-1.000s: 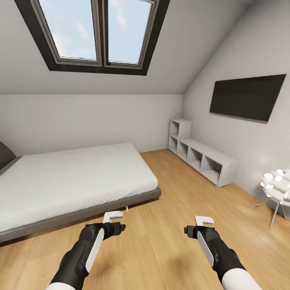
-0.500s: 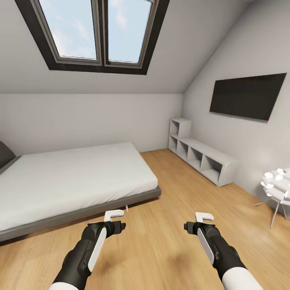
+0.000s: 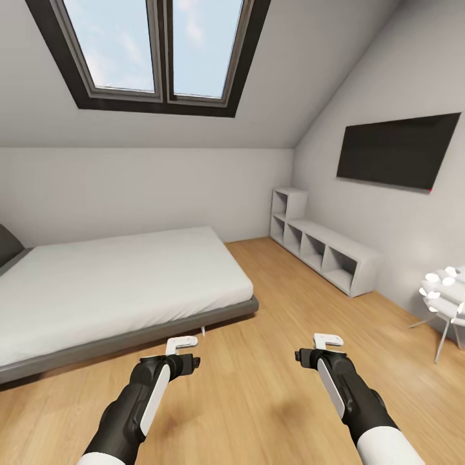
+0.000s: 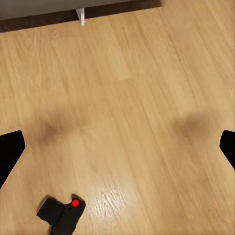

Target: Attach the digital camera to the camera tripod in the bedroom.

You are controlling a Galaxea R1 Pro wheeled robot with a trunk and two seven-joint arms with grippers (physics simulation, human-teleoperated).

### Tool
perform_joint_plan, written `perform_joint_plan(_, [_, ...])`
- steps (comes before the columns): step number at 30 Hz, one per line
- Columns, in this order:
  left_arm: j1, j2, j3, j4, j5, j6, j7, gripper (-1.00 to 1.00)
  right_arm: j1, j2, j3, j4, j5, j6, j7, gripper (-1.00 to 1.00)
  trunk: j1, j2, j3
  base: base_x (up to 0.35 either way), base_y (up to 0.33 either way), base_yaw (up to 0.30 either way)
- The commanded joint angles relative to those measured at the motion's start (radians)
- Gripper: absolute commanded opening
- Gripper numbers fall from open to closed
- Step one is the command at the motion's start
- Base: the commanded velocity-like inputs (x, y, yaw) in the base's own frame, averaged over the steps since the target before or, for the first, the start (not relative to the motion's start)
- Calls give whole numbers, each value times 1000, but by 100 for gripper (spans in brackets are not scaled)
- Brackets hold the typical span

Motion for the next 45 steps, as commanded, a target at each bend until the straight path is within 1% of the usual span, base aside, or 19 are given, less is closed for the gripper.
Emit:
perform_joint_plan(1, [-1,0,-2,-1,11,4,10,100,0,0,0,-2,-9,4,-7,100,4,-8,-4,0,0,0])
perform_joint_plan(13, [-1,3,6,-4,12,5,11,100,0,-1,1,-3,-6,6,-6,100,50,-92,-42,0,0,0])
perform_joint_plan(19, [0,5,4,-48,24,10,8,100,0,-2,1,-3,-7,7,-6,100,73,-134,-61,0,0,0])
perform_joint_plan(25, [-1,5,2,-66,27,25,8,100,0,-3,1,-3,-6,8,-6,100,96,-176,-80,0,0,0])
perform_joint_plan(41, [-1,5,5,-65,28,30,10,100,0,-1,2,-5,-5,8,-6,100,157,-288,-130,0,0,0])
perform_joint_plan(45, [-1,5,12,-64,28,30,10,100,0,-1,3,-5,-5,8,-6,100,173,-316,-142,0,0,0])
